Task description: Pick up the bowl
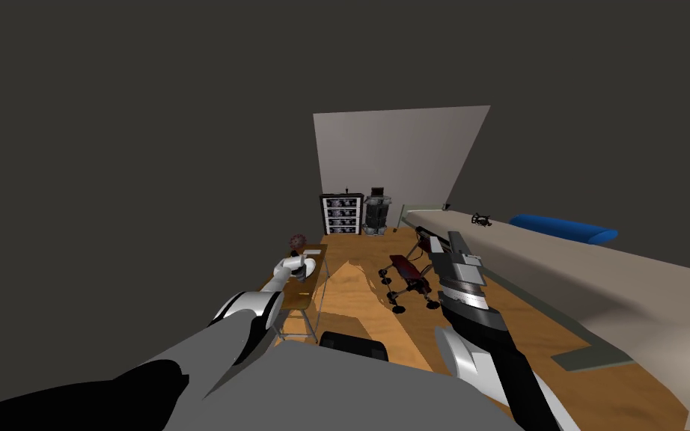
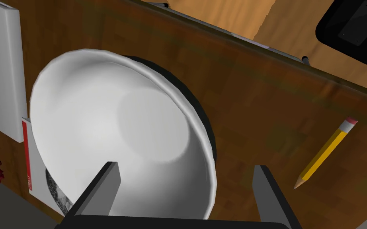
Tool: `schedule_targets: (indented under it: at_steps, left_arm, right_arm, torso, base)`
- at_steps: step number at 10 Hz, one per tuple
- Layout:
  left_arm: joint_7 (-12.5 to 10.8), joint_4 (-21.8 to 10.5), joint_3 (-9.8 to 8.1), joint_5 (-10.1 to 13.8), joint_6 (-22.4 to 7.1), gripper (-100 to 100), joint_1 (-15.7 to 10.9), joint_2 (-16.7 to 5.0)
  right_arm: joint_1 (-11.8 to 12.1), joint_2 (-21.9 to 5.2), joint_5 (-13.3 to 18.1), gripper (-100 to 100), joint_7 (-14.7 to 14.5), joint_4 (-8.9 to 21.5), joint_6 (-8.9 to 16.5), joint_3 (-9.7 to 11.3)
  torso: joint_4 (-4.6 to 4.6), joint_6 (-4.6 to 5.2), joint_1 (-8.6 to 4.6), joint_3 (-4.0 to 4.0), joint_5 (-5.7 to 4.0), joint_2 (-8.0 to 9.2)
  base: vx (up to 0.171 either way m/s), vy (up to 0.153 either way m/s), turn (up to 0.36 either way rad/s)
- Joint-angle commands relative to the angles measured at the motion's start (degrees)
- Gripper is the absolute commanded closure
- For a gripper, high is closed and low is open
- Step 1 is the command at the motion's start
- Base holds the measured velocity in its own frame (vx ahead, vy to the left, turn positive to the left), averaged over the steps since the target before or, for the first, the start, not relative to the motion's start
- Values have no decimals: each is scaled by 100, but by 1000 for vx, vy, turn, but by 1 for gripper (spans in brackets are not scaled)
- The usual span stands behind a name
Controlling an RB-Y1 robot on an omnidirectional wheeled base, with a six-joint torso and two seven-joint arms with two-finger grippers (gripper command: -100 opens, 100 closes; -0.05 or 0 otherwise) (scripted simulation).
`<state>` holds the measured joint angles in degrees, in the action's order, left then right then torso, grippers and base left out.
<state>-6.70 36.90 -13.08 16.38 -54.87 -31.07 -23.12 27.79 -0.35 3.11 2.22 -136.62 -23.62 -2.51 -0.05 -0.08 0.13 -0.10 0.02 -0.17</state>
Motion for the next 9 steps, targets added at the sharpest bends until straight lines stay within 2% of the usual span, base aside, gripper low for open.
schedule_targets:
  at_steps: [1,2,3,7,8,9]
  left_arm:
    - [28,-152,1,2,169,-100,7,31]
    - [-4,-19,3,-7,64,-100,40,30]
    - [-3,-24,4,-7,81,100,44,33]
    - [-6,-26,2,-6,76,100,45,32]
    - [-6,-27,2,-6,75,0,46,33]
    - [27,-25,-15,32,-101,100,-101,-78]
  right_arm:
    - [0,0,0,0,0,0,0,0]
    - [0,0,0,0,0,0,0,0]
    - [0,0,0,0,0,0,0,0]
    - [-1,0,0,0,0,0,0,0]
    - [-1,0,0,0,0,0,0,0]
    - [-1,0,0,0,0,0,0,0]
  torso:
    - [0,0,0,0,0,0]
    - [1,0,-1,2,0,4]
    - [3,0,-5,7,-2,12]
    - [6,2,-9,12,-3,19]
    - [7,2,-10,13,-4,21]
    - [7,2,-11,14,-5,22]
  base:
    - [39,21,0]
    - [14,9,0]
    - [0,0,0]
    - [0,0,0]
    - [0,0,0]
    - [-54,-27,-3]
